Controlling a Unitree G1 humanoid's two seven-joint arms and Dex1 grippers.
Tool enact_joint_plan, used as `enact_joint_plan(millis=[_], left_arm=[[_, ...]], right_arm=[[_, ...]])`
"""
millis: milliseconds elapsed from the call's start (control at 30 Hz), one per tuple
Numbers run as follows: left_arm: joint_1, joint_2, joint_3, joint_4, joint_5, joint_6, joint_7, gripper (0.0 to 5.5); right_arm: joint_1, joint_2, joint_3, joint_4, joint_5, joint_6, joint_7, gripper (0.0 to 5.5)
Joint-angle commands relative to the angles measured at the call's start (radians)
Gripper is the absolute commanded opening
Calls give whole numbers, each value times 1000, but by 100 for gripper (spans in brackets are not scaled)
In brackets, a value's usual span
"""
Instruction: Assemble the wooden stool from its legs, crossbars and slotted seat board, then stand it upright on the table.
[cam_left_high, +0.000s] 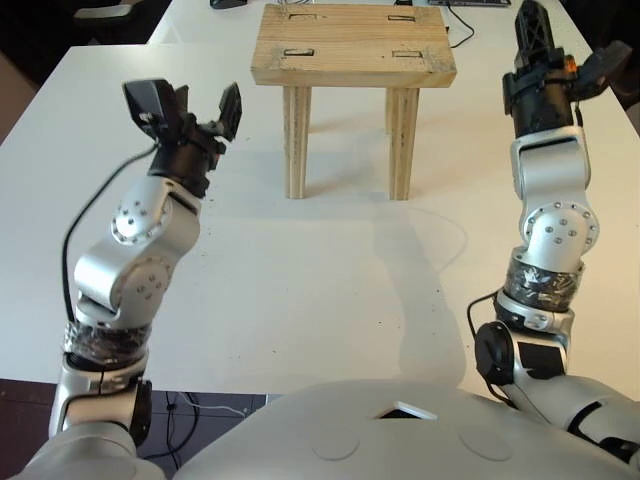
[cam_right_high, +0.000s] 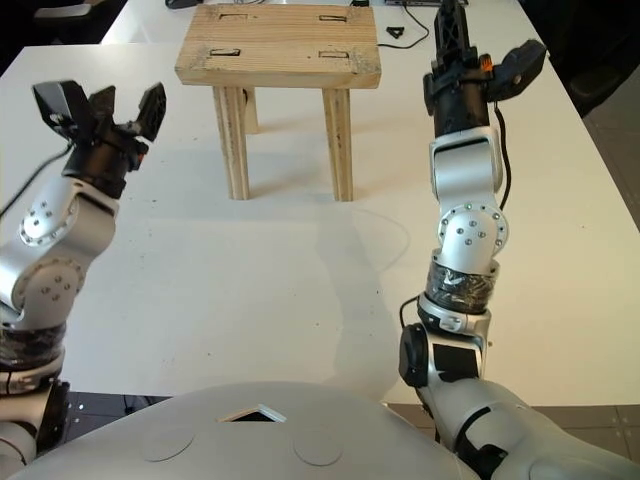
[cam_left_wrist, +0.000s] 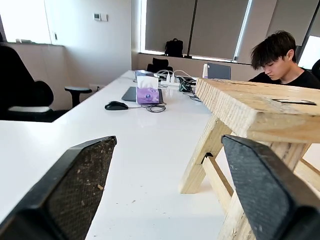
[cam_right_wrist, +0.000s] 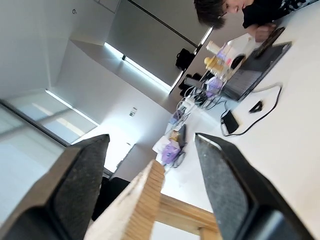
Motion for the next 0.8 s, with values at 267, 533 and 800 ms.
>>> enact_joint_plan(millis=[267,533,800], left_arm=[[229,-199,-69,205,463,-242,-90,388],[241,-326,-99,317,646,-353,-116,388],[201,-385,-74,398,696,-374,-157,388]], right_arm=[[299,-139,209,321,-783,-448,344,311],[366,-58,205,413,-874,-580,380,311],[297,-36,183,528,-897,-605,402,311]])
